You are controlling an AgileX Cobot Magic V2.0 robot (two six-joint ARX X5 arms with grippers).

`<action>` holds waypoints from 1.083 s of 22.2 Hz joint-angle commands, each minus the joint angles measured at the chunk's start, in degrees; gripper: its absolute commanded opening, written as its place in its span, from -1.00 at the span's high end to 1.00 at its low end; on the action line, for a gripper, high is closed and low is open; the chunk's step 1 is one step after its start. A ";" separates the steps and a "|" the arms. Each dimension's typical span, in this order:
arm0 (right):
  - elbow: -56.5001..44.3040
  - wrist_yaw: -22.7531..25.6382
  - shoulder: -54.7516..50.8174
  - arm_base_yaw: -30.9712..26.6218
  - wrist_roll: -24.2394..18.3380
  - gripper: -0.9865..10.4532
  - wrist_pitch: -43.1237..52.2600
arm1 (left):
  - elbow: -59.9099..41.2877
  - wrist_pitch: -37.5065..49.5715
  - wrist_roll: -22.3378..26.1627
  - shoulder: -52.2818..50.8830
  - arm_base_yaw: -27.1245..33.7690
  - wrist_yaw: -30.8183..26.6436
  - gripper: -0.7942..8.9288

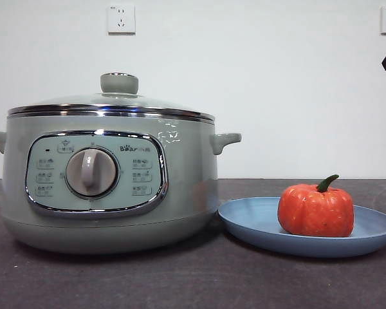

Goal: Take the pumpkin out from the steamer,put the pumpkin in the blue plate,close the lid

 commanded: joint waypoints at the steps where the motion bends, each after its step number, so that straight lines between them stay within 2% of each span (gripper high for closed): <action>1: -0.28 0.15 -0.02 0.02 -0.24 0.82 0.28 | -0.81 -0.09 -0.35 -0.17 0.22 -0.04 0.84; 8: -0.26 0.17 -0.04 0.02 -0.28 0.83 -0.76 | -0.81 -0.09 -0.35 -0.17 0.22 -0.04 0.84; 9: -0.26 1.03 -0.26 0.02 -2.27 0.83 -1.01 | -0.81 -0.09 -0.35 -0.17 0.22 -0.04 0.84; 11: -0.35 3.02 -3.87 -0.44 -3.67 0.83 -1.31 | -0.81 -0.09 -0.35 -0.17 0.22 -0.04 0.84; 13: -1.53 2.64 -7.65 -3.50 -7.48 0.82 1.33 | -0.81 -0.09 -0.35 -0.17 0.22 -0.04 0.84; 14: -2.69 2.49 -9.35 -5.75 -8.00 0.82 2.97 | -0.81 -0.09 -0.35 -0.17 0.22 -0.04 0.84; 15: -4.70 1.03 -11.45 -9.11 -7.93 0.82 4.92 | -0.81 -0.09 -0.35 -0.17 0.22 -0.02 0.84; 19: -14.73 -12.33 -19.98 -21.27 -7.96 0.82 12.87 | -0.81 -0.09 -0.35 -0.17 0.22 -0.04 0.84; 24: -21.57 -13.75 -23.96 -25.42 -7.96 0.82 14.71 | -0.81 -0.09 -0.35 -0.17 0.22 -0.04 0.84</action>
